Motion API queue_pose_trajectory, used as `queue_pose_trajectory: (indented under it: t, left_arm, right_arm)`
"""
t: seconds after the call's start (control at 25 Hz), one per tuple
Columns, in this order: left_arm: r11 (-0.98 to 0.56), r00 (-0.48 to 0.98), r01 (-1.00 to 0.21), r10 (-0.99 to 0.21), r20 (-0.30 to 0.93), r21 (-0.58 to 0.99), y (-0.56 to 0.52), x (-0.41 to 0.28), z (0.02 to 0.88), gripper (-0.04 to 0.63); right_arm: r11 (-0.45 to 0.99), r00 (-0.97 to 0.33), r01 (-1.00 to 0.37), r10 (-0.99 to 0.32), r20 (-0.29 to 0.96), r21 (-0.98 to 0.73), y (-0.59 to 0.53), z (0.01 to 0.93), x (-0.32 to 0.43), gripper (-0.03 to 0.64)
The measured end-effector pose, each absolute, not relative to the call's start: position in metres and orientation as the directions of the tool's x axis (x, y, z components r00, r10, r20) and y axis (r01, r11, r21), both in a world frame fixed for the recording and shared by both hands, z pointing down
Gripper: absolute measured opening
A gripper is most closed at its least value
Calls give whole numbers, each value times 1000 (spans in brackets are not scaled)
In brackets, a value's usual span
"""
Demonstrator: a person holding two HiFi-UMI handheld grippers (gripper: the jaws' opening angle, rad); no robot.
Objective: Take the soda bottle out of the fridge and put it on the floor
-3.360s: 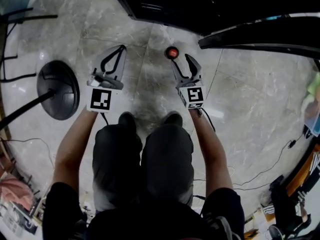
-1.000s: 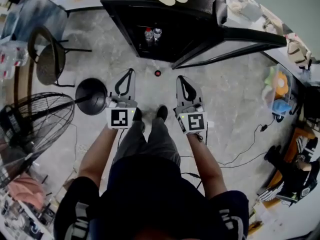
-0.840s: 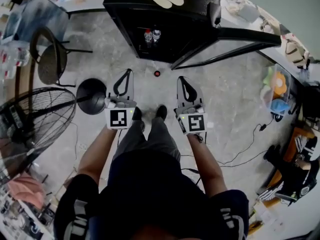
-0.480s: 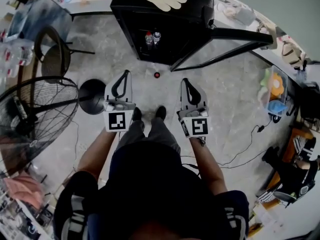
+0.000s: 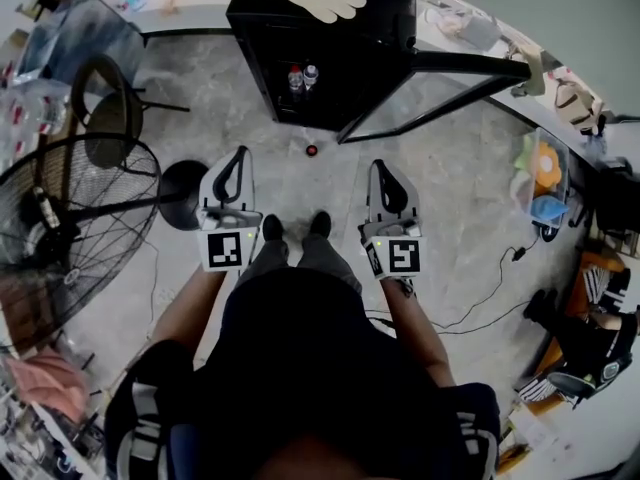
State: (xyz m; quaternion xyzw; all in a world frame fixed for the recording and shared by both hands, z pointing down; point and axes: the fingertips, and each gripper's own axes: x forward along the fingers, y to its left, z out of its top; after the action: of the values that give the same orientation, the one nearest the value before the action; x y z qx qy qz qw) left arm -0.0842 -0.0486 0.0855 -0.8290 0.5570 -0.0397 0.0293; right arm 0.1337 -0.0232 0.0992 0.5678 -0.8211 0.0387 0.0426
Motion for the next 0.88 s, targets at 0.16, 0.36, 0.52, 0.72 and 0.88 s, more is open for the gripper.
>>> queue_pose_trajectory:
  t: [0.16, 0.36, 0.52, 0.72, 0.88]
  left_arm:
    - [-378, 375, -921, -926, 41, -100, -42, -88, 82, 25]
    - [-369, 369, -923, -929, 26, -104, -41, -94, 77, 25]
    - [-368, 367, -925, -930, 30, -91, -42, -96, 78, 25]
    - [-376, 374, -923, -927, 34, -88, -40, -96, 80, 25]
    - [-378, 377, -922, -926, 37, -83, -41, -97, 78, 25]
  right_arm:
    - [335, -331, -942, -932, 148, -1, -18, 98, 137, 20]
    - [318, -314, -948, -938, 147, 4, -14, 94, 135, 20]
    - [298, -292, -955, -940, 176, 7, -11, 95, 135, 20]
    - [316, -307, -948, -937, 169, 29, -13, 95, 129, 20]
    - [316, -301, -948, -933, 198, 46, -12, 96, 129, 20]
